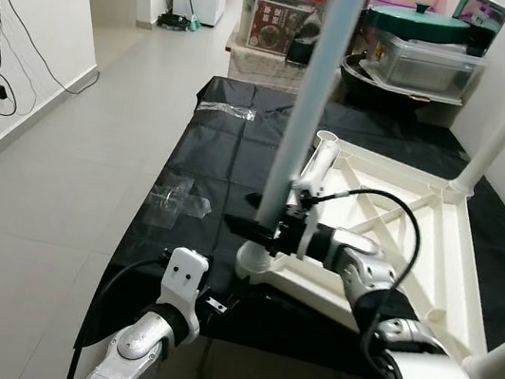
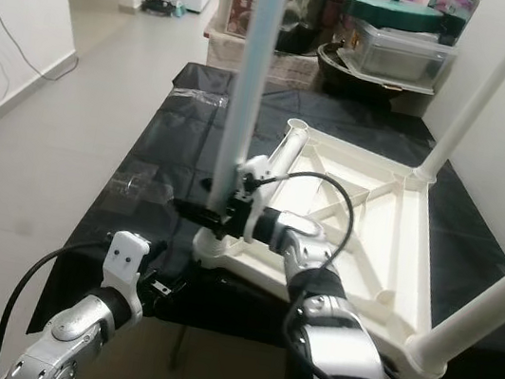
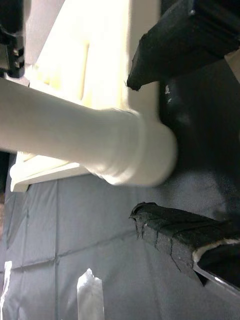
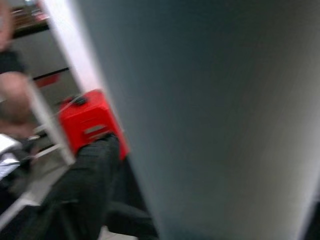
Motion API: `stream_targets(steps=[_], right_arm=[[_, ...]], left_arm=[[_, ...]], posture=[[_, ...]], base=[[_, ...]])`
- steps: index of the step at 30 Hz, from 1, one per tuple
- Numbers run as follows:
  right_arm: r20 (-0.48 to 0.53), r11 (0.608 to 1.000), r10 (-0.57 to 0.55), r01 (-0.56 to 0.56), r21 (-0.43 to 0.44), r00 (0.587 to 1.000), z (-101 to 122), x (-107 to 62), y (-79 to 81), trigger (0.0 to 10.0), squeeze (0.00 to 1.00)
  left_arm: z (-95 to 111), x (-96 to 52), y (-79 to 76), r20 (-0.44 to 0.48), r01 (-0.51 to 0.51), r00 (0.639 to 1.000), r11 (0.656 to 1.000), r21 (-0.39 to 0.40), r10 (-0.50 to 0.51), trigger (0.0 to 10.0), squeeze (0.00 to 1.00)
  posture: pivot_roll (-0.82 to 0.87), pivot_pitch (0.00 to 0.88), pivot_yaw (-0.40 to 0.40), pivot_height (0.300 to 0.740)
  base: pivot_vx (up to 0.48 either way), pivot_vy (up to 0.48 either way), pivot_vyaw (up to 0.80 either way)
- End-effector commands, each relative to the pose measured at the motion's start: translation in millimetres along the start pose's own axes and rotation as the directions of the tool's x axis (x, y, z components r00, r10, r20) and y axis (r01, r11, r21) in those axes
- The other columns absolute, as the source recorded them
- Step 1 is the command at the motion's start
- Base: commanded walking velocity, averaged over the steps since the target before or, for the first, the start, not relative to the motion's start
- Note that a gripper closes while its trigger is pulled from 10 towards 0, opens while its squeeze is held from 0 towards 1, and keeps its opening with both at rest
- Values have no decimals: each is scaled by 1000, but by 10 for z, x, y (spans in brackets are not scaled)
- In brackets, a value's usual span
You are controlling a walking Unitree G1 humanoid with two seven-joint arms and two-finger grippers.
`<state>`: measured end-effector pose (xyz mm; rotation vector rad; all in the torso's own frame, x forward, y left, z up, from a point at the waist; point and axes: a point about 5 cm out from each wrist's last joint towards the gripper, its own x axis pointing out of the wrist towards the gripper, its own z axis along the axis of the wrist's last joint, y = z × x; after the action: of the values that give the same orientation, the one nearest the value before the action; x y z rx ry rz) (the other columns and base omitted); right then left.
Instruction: Building children table
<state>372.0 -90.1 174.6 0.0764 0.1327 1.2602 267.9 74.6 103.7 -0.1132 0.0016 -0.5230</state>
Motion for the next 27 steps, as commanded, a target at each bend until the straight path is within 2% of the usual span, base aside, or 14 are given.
stream_targets(steps=[1,2,8,10,11,12,14,16,17,18,19,21,22,27], right_arm=[[-40,999,51,-50,12,998,-43,89,54,0,0],[-6,995,-97,97,-10,995,-49,147,8,0,0],[32,973,-230,230,-9,973,-59,140,-47,0,0],[74,808,-590,588,46,804,-84,-25,-246,0,0],[74,808,-590,588,46,804,-84,-25,-246,0,0],[69,592,-806,799,107,588,-135,-229,-374,0,0],[28,247,-969,955,162,246,-228,-553,-479,0,0],[28,247,-969,955,162,246,-228,-553,-479,0,0],[17,150,-989,975,166,150,-257,-653,-494,0,0],[17,150,-989,975,166,150,-257,-653,-494,0,0],[5,14,-1000,981,194,14,-308,-765,-486,0,0],[5,14,-1000,981,194,14,-308,-765,-486,0,0],[-7,-181,-983,953,244,-184,-384,-884,-417,0,0],[-10,-217,-975,940,263,-223,-420,-841,-353,1020,0]], left_arm=[[-34,-1,-12,-10,2,1000,1000,7,-2,10000,0],[-32,-6,-12,-10,1,1000,1000,7,-1,10000,0],[-32,-8,-10,-10,0,1000,1000,6,0,10000,0],[-31,-10,-4,-11,1,1000,1000,3,-1,10000,0],[-31,-10,-4,-11,1,1000,1000,3,-1,10000,0],[-30,-9,0,-12,2,1000,1000,2,-2,10000,0],[-29,-7,6,-12,3,1000,1000,0,-3,10000,0],[-29,-7,6,-12,3,1000,1000,0,-3,10000,0],[-29,-6,7,-13,4,1000,1000,0,-4,10000,0],[-29,-6,7,-13,4,1000,1000,0,-4,10000,0],[-28,-4,8,-12,4,1000,1000,1,-4,10000,0],[-28,-4,8,-12,4,1000,1000,1,-4,10000,0],[-25,-1,11,-11,2,1000,1000,2,-2,10000,0],[-23,3,9,-10,2,1000,1000,1,-2,10000,0]], posture=[[158,0,-104,740],[157,0,-102,740],[154,0,-99,740],[140,0,-85,740],[140,0,-85,740],[134,0,-80,740],[131,0,-78,740],[131,0,-78,740],[131,0,-78,740],[131,0,-78,740],[135,0,-79,740],[135,0,-79,740],[129,0,-78,740],[123,0,-74,740]], base=[[0,0,0],[0,0,0],[0,0,0],[0,0,0],[0,0,0],[0,0,0],[0,0,0],[0,0,0],[0,0,0],[0,0,0],[0,0,0],[0,0,0],[0,0,0],[0,0,0]])
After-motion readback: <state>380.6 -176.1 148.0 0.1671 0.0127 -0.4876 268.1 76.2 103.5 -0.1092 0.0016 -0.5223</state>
